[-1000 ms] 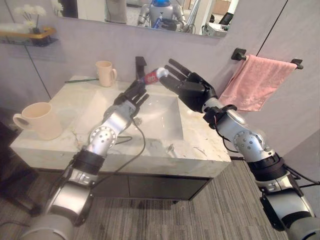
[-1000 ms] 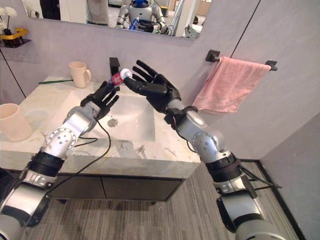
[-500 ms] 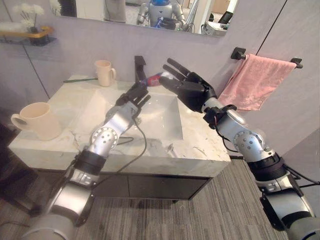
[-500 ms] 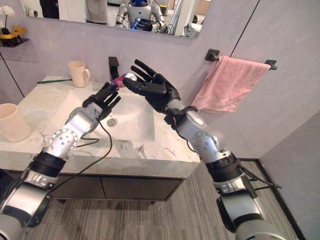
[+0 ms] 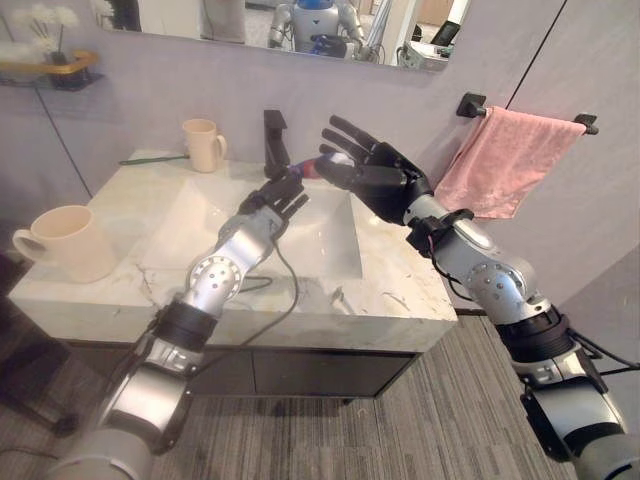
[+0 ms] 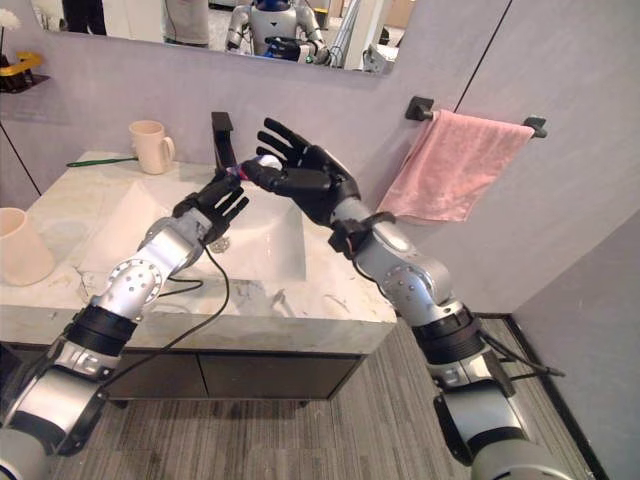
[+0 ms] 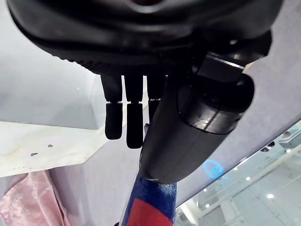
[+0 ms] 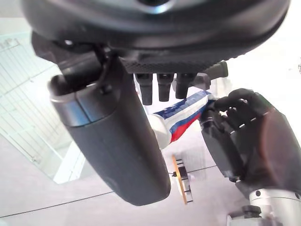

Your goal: Organize the bathroom.

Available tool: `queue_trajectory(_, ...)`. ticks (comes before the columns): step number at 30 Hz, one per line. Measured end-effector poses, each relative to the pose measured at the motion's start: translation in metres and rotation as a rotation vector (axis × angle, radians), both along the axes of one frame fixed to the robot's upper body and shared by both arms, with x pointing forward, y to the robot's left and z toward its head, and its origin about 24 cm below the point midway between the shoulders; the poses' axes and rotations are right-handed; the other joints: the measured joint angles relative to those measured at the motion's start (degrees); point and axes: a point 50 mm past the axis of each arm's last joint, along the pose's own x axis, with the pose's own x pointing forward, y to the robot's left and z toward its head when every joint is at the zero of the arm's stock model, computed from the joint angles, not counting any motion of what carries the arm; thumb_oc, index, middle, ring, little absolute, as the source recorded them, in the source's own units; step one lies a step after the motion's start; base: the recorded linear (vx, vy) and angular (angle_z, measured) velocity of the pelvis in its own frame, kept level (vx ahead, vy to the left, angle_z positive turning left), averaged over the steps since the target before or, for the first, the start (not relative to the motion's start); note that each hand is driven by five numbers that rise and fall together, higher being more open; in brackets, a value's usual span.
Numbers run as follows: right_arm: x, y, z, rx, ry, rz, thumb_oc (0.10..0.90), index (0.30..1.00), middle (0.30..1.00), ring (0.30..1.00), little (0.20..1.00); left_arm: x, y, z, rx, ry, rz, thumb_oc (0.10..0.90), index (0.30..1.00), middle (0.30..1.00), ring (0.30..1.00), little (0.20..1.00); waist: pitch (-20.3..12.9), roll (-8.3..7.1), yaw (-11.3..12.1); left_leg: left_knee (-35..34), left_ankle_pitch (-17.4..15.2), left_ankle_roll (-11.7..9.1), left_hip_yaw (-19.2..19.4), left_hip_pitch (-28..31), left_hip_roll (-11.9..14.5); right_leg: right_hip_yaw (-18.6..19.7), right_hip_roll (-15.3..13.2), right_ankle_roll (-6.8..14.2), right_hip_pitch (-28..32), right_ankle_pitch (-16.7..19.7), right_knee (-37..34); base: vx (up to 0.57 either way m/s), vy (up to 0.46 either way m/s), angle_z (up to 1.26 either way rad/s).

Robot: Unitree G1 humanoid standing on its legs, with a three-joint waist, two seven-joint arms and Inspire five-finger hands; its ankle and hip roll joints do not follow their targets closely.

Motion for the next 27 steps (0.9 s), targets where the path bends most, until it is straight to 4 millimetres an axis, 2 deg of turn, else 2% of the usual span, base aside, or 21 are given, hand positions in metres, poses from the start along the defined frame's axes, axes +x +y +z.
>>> queue_trajectory(7,0.000,-0.001,-0.004,-0.023,-0.004,0.002,0.800,0.900,0.900,0.900,0.900,0.000,0.000,0.000,0.000,0.000,0.001,0.400,0.300,0.300,0.300,0.300,0.0,0.00,-0.2,0.0,0.0,0.0,0.0,0.0,0.0,0.0,0.0,0.0,0.0,0.0,0.0,0.00,0.000,0.00)
queue_trajectory(15,0.000,-0.013,-0.019,-0.150,-0.003,-0.051,0.800,0.900,0.900,0.900,0.900,0.000,0.008,0.002,0.020,-0.006,0.020,0.400,0.300,0.300,0.300,0.300,0.2,-0.26,-0.1,0.0,0.0,0.0,0.1,-0.2,0.0,0.1,0.0,0.0,-0.3,0.0,0.0,0.00,0.000,0.00)
queue_trajectory(18,0.000,-0.019,-0.020,-0.166,0.001,-0.064,0.800,0.900,0.900,0.900,0.900,0.001,0.012,0.003,0.030,-0.009,0.029,0.400,0.300,0.300,0.300,0.300,0.3,-0.43,-0.1,0.0,0.0,0.0,0.1,-0.2,0.0,0.1,0.0,0.0,-0.3,0.0,0.0,0.00,0.000,0.00)
queue_trajectory(27,0.000,-0.019,-0.021,-0.164,0.001,-0.063,0.800,0.900,0.900,0.900,0.900,0.001,0.012,0.003,0.031,-0.011,0.031,0.400,0.300,0.300,0.300,0.300,0.3,-0.43,-0.1,0.0,0.0,0.0,0.3,-0.2,0.0,0.1,0.0,0.0,-0.4,0.0,0.0,0.00,0.000,0.00)
